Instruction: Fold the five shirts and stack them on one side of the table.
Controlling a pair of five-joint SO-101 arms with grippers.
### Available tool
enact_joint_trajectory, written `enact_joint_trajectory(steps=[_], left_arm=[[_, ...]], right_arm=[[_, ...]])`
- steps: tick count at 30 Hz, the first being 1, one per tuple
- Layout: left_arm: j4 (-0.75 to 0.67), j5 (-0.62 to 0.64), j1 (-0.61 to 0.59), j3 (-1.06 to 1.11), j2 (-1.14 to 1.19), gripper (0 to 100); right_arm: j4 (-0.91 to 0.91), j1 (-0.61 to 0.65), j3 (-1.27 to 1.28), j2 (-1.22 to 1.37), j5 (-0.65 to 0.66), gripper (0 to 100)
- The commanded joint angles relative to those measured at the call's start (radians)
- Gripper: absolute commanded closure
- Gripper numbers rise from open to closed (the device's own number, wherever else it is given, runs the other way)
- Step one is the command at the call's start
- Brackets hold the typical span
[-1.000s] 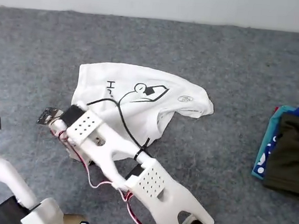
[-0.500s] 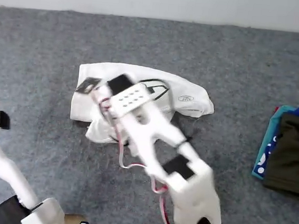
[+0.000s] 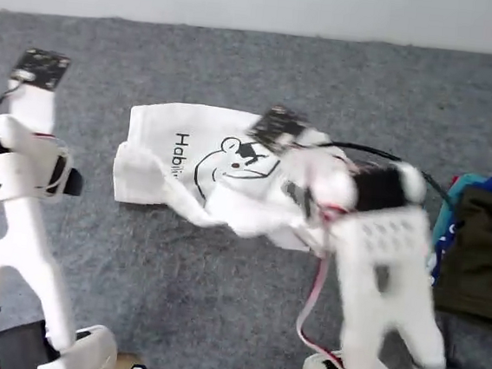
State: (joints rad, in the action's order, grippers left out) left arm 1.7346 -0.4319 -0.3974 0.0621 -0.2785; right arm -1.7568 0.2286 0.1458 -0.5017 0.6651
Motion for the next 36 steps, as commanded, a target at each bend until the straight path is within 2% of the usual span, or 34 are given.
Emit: enact_joint_trajectory(steps=[1,5,8,13,18,21,27,36], left_arm=[[-0.006,-0.009,0.075,-0.004,-0.028,80],[-0.018,-0.012,0.143,0.002,-0.028,80],[-0.038,-0.014,0.196,0.061,-0.028,80],[-0.114,-0.068,0.296,0.228,-0.028,80],[-0.339,-0.037,0.348,0.36,-0.026,80],[-0.419,-0.035,0.361,0.401,-0.008,76],[-0.462,-0.038,0.37,0.401,0.158,75],[-0.497,-0.035,0.496,0.371,0.371,76]], right_arm=[[-0.038,-0.117,0.031,-0.179,0.095,98.8],[-0.031,-0.251,0.124,-0.308,0.216,98.8],[-0.03,-0.295,0.206,-0.384,0.259,98.8],[-0.001,-0.3,0.341,-0.479,0.269,98.8],[0.064,-0.294,0.454,-0.559,0.267,98.8],[0.064,-0.294,0.502,-0.59,0.267,98.8],[0.062,-0.298,0.537,-0.624,0.265,98.8],[0.064,-0.297,0.537,-0.624,0.265,98.8]])
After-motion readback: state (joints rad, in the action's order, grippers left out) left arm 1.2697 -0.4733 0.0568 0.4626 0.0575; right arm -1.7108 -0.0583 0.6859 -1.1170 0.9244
